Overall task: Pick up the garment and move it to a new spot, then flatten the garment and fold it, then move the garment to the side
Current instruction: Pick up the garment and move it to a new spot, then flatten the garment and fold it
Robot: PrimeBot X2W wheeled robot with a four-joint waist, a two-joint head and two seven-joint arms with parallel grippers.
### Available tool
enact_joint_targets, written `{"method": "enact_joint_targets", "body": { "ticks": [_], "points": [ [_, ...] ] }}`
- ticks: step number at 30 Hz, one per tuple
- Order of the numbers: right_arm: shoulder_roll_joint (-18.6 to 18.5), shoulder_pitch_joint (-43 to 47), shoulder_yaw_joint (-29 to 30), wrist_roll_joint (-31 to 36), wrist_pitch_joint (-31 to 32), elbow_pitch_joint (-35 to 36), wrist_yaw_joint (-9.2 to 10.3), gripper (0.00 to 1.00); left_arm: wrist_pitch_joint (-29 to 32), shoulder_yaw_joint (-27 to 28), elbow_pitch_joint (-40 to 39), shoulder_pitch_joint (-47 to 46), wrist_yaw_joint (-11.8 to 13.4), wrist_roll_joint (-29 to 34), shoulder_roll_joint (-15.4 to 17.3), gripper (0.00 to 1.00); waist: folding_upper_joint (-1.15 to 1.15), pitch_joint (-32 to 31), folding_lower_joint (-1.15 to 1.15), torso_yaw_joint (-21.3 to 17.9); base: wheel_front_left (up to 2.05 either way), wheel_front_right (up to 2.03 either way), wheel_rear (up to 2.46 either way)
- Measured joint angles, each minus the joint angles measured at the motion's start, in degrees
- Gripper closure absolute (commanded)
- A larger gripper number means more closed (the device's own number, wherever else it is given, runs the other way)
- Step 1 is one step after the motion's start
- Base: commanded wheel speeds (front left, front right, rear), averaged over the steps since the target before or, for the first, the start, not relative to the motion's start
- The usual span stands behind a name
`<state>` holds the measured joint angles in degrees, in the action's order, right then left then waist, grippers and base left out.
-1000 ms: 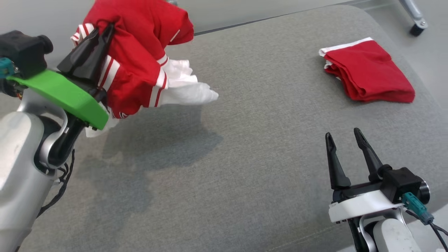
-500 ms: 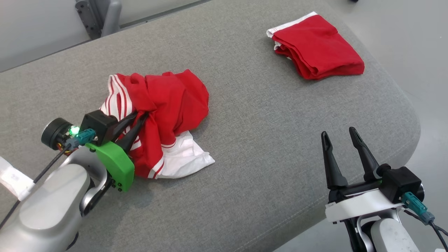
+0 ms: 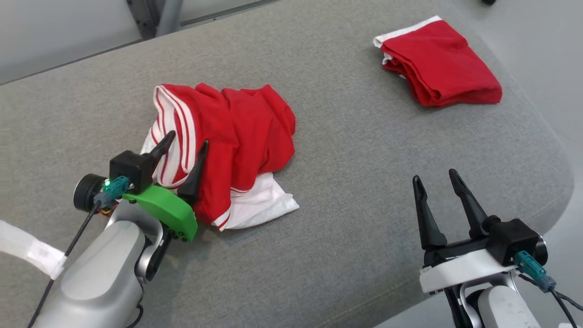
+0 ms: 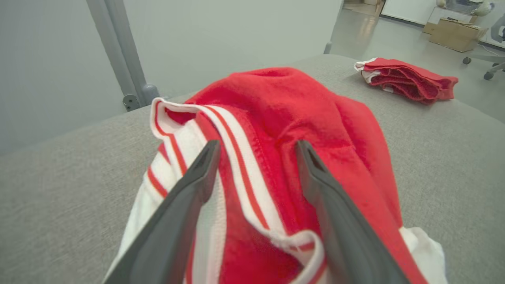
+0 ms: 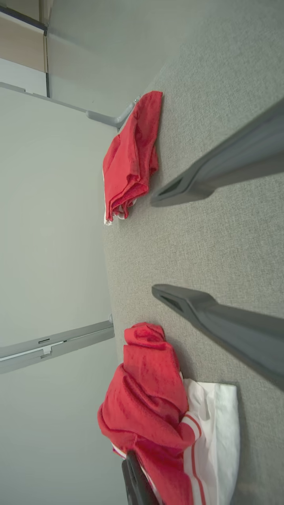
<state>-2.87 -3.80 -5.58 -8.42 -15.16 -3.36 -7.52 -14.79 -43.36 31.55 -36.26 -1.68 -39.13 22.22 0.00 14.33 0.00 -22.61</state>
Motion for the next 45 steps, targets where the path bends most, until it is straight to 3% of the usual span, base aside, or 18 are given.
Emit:
{"method": "enact_joint_targets", "body": {
  "ticks": [8,13,19,25,31,39,45],
  "points": [
    [0.0,-0.1,-0.9,-0.6,0.0,-1.5,0.00,0.00,-0.2,13.9,-9.0,9.7,5.5,2.2,-2.2,0.00,0.00,-2.9,0.00,7.6,0.00,0.00,0.00],
    [0.0,0.2,-1.2,-0.6,0.0,-2.6,0.00,0.00,-0.3,22.1,-12.8,18.7,6.2,4.5,-5.2,0.00,0.00,-4.9,0.00,12.6,0.00,0.00,0.00],
    [0.1,2.0,-0.4,-0.5,0.0,-2.8,0.00,0.00,-0.2,31.2,-18.8,27.2,7.4,13.2,-9.4,0.00,0.00,-7.9,0.00,17.5,0.00,0.00,0.00],
    [0.0,4.9,1.7,0.1,0.0,-2.1,0.00,0.00,-0.3,39.0,-24.2,35.6,6.3,20.7,-15.0,0.00,0.00,-11.7,0.00,20.3,0.00,0.00,0.00],
    [0.0,7.5,2.8,1.5,0.0,-1.8,0.00,0.00,-0.3,42.6,-27.1,41.9,2.6,27.6,-18.0,0.00,0.00,-14.5,0.00,21.9,0.00,0.00,0.00],
    [0.1,9.7,3.1,1.5,0.0,-1.6,0.00,0.00,-0.3,44.3,-28.3,46.2,1.9,32.3,-19.2,0.00,0.00,-16.8,0.00,21.8,0.00,0.00,0.00],
    [0.0,9.9,2.6,1.4,0.0,-1.2,0.00,0.00,-0.3,43.9,-28.2,46.3,1.7,32.2,-19.3,0.00,0.00,-17.1,0.00,21.3,0.00,0.00,0.00]
  ]
}}
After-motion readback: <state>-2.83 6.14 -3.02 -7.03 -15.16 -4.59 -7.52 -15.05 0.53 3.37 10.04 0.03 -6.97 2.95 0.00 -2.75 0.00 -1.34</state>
